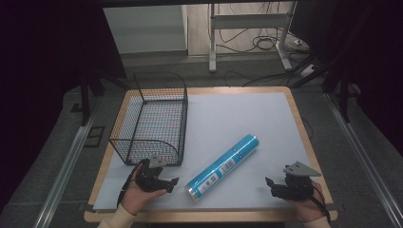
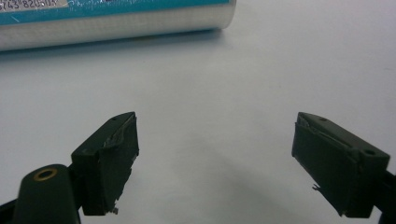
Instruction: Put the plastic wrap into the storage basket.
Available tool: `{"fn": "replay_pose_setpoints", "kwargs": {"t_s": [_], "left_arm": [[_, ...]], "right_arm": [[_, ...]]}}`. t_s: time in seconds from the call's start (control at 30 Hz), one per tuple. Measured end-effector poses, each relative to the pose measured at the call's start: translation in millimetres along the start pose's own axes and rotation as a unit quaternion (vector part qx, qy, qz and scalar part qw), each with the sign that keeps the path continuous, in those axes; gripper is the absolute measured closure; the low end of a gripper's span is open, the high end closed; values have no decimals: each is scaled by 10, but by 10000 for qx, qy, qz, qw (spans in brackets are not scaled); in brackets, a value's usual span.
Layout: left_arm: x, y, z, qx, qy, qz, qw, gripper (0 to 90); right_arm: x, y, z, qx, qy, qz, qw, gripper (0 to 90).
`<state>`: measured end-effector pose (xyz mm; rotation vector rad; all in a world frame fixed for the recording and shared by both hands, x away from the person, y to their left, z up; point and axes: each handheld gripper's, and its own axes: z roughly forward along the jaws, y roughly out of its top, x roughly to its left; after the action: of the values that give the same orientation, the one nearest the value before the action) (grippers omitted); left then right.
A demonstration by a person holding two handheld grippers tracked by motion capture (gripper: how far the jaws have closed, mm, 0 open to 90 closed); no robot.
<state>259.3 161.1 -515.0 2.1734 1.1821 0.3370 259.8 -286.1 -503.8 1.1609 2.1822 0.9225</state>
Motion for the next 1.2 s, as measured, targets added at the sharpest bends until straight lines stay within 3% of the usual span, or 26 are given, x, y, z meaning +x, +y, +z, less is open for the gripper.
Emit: {"fn": "replay_pose_setpoints", "kwargs": {"t_s": [0.23,0.57,1.2], "left_arm": [[-99,103,-120,-136,-94,106,9998,176],[-134,177,-236,-218,-206,205,9993,179],[-263,387,-298,-139,-416,456,9980,184]], "right_arm": [[-11,-10,10,60,27,10,10000,150],[9,-3,15,80,13,-4,10000,150],[9,-6,12,75,8,-7,10000,149]]}}
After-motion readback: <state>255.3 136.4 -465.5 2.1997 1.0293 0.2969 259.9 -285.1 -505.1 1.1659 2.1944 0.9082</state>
